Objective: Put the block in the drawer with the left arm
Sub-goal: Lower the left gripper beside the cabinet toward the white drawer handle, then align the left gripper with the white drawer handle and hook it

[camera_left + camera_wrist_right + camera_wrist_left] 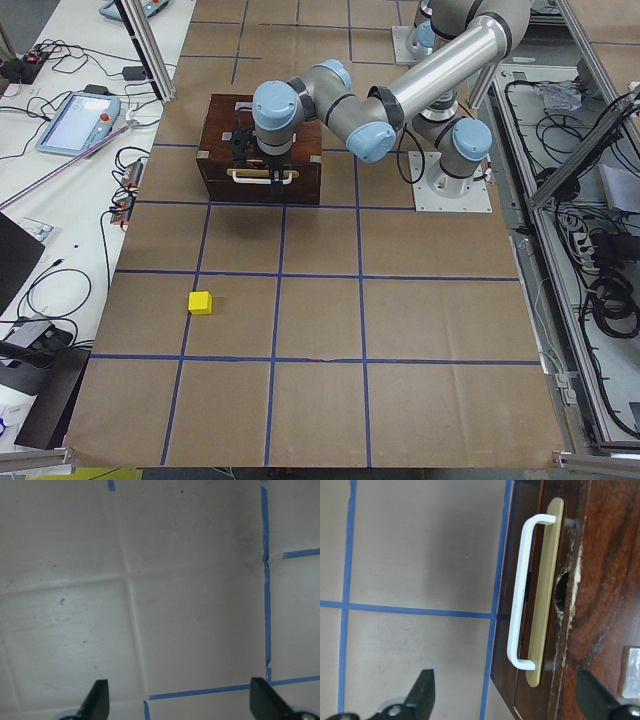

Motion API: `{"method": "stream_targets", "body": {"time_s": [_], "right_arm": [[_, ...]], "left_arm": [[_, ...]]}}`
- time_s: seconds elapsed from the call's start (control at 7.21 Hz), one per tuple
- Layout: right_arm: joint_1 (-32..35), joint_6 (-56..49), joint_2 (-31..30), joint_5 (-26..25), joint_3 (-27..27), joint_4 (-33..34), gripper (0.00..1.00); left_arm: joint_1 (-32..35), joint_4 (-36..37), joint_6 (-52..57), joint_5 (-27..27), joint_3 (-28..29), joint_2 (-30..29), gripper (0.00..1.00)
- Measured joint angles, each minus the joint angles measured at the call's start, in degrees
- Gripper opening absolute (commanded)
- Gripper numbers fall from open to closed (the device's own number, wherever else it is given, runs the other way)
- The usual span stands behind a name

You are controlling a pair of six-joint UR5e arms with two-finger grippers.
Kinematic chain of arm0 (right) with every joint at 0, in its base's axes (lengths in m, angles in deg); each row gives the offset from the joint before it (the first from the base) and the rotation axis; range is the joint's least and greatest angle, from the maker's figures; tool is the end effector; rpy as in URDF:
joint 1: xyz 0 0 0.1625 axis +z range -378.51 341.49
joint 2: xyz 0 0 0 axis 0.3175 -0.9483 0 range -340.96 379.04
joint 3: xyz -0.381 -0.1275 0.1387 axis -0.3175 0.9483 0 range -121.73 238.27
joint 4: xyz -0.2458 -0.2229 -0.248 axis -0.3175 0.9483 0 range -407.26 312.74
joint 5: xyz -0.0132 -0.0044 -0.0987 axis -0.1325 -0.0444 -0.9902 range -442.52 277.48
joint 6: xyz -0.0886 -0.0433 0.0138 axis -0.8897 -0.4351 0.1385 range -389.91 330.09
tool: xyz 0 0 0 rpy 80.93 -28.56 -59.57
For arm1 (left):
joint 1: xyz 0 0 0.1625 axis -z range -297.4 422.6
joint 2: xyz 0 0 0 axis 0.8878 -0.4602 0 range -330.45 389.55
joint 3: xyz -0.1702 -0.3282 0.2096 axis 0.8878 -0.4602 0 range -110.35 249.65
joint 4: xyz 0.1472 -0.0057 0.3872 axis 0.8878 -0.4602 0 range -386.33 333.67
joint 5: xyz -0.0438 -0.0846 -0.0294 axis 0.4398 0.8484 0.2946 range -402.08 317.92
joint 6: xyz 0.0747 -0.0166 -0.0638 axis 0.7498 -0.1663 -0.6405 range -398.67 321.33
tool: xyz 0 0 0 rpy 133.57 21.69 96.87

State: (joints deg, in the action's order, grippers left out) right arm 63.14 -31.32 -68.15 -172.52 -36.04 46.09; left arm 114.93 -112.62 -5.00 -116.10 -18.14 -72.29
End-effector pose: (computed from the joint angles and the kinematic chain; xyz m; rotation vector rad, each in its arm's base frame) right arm 0.0588 -0.5169 0.4325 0.1897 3.1286 0.1025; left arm 0.2170 -0.5440 0.4073 0.1201 -2.8506 0.1137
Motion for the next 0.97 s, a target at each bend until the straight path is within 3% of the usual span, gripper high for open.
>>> {"method": "stream_targets", "body": {"time_s": [0.97], "right_arm": [[0.0, 0.0, 0.0, 0.0, 0.1, 0.0, 1.0]], "left_arm": [[0.4, 1.1, 4.9, 1.0, -2.4, -4.8, 0.98]]}}
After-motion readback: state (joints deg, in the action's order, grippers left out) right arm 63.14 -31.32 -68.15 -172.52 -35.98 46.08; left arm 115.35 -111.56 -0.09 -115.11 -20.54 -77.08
